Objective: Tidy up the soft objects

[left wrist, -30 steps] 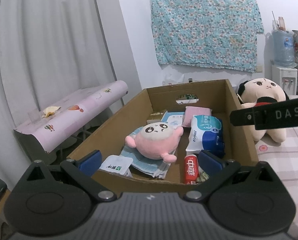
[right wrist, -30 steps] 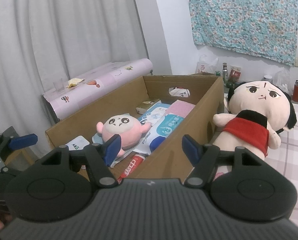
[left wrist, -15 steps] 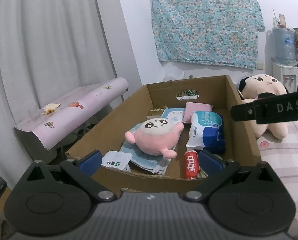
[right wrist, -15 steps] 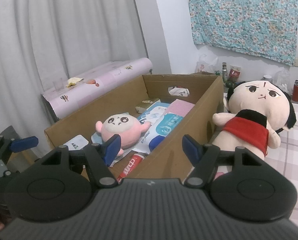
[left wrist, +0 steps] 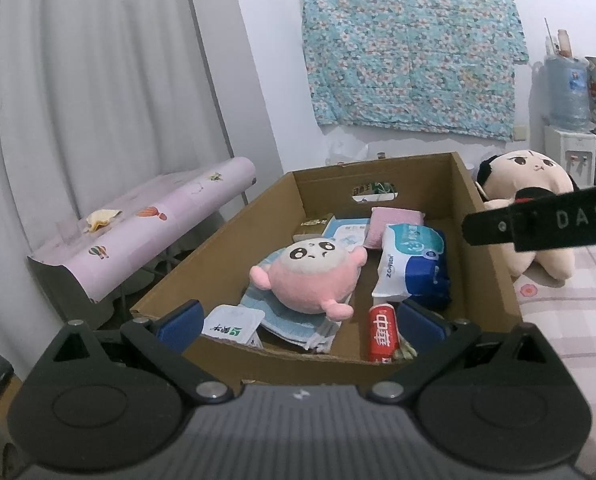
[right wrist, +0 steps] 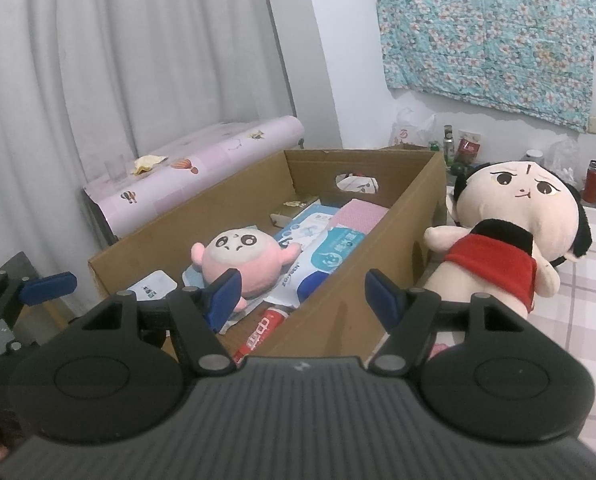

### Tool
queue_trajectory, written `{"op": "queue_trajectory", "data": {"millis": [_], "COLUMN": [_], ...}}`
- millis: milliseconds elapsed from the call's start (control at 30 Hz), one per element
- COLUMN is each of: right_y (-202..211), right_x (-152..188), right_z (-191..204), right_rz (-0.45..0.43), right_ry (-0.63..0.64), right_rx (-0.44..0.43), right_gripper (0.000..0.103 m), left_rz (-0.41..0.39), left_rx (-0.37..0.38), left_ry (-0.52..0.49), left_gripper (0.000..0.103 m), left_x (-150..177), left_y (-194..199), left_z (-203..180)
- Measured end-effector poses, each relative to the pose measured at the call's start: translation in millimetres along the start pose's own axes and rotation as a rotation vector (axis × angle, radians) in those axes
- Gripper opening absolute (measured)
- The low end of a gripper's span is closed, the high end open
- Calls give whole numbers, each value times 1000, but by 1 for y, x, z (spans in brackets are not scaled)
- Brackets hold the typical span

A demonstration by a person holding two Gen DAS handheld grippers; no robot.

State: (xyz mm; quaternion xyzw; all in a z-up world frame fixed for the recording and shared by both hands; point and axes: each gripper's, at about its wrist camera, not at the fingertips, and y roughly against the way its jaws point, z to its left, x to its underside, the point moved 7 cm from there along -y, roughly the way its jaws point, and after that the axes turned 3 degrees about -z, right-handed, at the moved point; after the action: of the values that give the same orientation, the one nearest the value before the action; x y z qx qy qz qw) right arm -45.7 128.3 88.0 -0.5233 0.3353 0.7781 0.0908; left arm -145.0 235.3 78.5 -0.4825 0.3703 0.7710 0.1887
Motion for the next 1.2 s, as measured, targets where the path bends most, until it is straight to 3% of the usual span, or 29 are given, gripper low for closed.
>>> {"op": "queue_trajectory", "data": {"millis": [1200], "right_y": [4], "right_x": [-1], "right_z": [2], "right_rz": [13], "right_ry": [9], "right_rx": [-29], "right_gripper": [69], "left_rz": [18], "left_rx": [-24], "left_ry": [-1], "left_gripper": [103], "left_x": [-4], "left_y": [0], "left_z": [5]}}
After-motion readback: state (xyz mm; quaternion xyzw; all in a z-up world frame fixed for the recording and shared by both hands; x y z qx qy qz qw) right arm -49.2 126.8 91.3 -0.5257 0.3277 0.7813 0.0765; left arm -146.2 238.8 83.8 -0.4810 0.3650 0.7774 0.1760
